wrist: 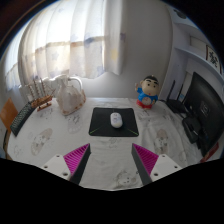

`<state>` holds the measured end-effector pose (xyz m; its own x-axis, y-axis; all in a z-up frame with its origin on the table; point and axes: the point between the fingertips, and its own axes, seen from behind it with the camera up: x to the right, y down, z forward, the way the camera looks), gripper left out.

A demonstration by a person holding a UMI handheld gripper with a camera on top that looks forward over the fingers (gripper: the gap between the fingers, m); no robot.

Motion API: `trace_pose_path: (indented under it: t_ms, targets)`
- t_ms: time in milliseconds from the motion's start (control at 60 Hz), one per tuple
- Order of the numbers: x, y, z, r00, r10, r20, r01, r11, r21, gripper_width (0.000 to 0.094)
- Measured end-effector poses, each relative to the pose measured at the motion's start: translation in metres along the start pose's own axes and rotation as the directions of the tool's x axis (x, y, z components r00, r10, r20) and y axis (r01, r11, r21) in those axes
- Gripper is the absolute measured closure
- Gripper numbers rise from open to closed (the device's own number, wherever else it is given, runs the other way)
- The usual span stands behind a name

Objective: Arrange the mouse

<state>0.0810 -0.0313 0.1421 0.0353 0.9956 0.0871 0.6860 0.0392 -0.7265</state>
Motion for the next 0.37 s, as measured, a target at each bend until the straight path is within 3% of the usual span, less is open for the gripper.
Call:
trace_pose_path:
  t_ms: [150,367]
  targets:
    - [-0.001,-0.011,0.002,1.000,-0.001,-0.030,0.002,1.000,0.029,0.0078]
    - [-0.018,-0.018,0.010,1.000,0.004,-0.003,-0.004,1.000,0.019,0.0078]
